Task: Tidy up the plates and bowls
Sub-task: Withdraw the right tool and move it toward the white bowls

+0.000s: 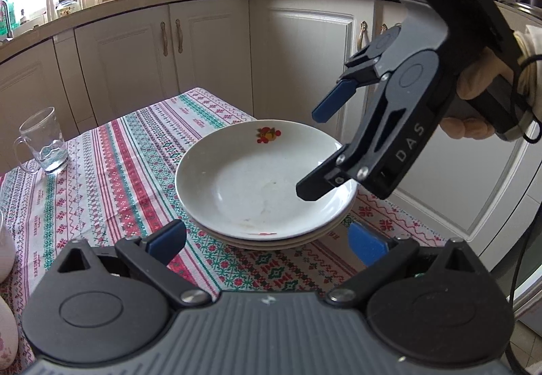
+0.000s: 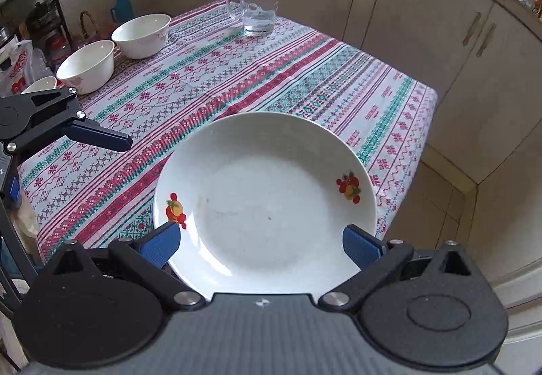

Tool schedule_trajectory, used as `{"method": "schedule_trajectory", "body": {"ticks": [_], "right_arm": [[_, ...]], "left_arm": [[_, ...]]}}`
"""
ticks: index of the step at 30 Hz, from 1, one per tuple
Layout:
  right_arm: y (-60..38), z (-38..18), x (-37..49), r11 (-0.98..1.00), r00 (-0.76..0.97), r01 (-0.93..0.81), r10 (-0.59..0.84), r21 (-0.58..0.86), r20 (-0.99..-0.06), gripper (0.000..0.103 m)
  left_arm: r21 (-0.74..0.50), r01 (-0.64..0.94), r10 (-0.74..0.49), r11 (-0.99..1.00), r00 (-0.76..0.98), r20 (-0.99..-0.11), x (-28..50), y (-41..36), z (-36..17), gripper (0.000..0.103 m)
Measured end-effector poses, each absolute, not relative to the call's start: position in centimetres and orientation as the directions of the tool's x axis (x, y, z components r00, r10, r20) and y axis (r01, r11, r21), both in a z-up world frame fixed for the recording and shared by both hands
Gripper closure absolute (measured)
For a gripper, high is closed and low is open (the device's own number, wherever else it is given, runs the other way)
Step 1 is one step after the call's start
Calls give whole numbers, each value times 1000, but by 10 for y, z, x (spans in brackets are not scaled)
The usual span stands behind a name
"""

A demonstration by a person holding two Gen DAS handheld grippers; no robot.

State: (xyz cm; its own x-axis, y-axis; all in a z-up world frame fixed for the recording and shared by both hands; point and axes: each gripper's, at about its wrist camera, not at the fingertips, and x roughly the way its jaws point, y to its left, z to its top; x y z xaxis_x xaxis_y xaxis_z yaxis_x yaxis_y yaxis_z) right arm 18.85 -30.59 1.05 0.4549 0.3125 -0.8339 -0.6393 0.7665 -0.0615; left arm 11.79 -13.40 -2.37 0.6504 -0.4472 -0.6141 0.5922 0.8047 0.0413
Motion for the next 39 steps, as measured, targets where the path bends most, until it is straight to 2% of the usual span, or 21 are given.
{"method": "schedule_trajectory", "body": {"ticks": [5,11,20,31,39], "right_arm": [[-292,16,160,807,589,-567,259,-164,-766,0],[-270,15,130,841,678,-496,219,-216,-702,0],[-231,6,90,878,732,-454,272,-149,-624,0],[-163,-11,68,818,679,-562,372,-121,-633,0],[-107,-17,63,717,602,-688,475,-113,-642,0]], "left_arm": [[78,583,-422,809,669,-612,110,-119,-19,1],[108,567,-385,817,675,-630,94,-91,-20,1],[102,493,-309,864,679,-666,68,-27,-23,1],[108,409,-233,906,697,-678,34,62,-10,1],[169,355,-160,919,731,-663,25,116,-11,1]]}}
